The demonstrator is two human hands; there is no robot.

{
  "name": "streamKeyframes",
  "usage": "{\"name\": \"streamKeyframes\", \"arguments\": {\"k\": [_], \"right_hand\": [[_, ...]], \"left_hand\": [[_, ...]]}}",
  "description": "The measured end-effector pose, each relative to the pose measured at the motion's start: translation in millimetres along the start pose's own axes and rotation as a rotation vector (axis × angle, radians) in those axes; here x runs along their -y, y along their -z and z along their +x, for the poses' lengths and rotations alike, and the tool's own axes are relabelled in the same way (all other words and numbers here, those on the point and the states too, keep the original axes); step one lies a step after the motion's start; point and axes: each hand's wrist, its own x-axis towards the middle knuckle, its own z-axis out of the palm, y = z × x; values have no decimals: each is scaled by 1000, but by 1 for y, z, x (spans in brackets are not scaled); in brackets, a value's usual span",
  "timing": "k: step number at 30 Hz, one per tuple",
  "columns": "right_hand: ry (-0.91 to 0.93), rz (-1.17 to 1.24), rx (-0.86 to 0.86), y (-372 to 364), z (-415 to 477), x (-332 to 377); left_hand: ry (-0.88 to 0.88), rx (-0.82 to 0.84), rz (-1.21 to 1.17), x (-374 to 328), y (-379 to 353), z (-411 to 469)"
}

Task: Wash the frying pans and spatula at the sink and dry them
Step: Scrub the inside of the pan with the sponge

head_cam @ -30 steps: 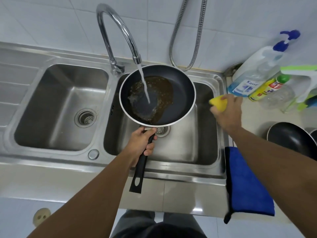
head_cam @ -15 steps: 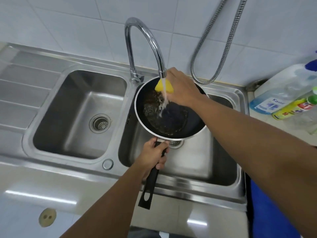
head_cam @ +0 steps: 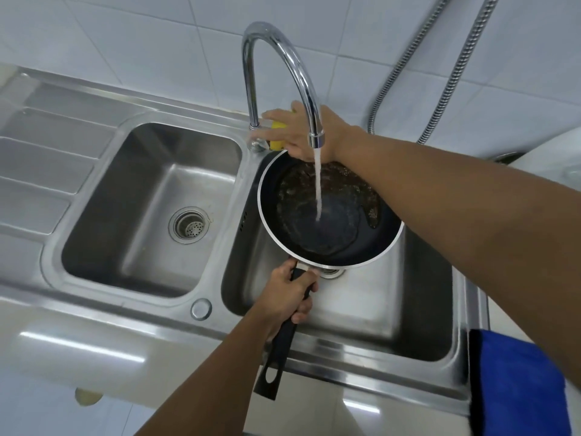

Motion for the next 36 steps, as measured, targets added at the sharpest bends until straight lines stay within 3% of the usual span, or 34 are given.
{"name": "streamKeyframes", "arguments": {"k": [4,6,8,10,13,15,18,21,25,28,34,36], "right_hand": [[-198,166,30,11,-12,-13],[-271,380,17,12,-28,-6],[-454,575,-83,3,-51,10],[-629,673,-78,-17,-72,32],[-516,801,71,-39,-83,69],[-396,858,67,-43,-80,91],[-389,939,72,-34,-88,115],[-424,1041,186,-30,-122,116],[-428,995,369,-27,-169,91],[-508,921,408,-31,-194,69],[-764,626,142,-50,-178,33],[-870,652,66,-58,-161,28]], "left_hand": [[-2,-14,10,-4,1,0],[-7,-13,20,-5,1,0],[-12,-11,33,-6,1,-2],[-16,-1,46,-5,1,-5],[-14,3,71,-3,-2,-7],[-9,-8,91,0,-5,-8],[-8,-16,100,0,-7,-8],[7,-31,84,0,-4,-7],[13,-6,66,2,-3,-8],[19,38,64,1,-6,-7],[16,61,86,0,-11,-12],[17,55,104,2,-15,-15]]}}
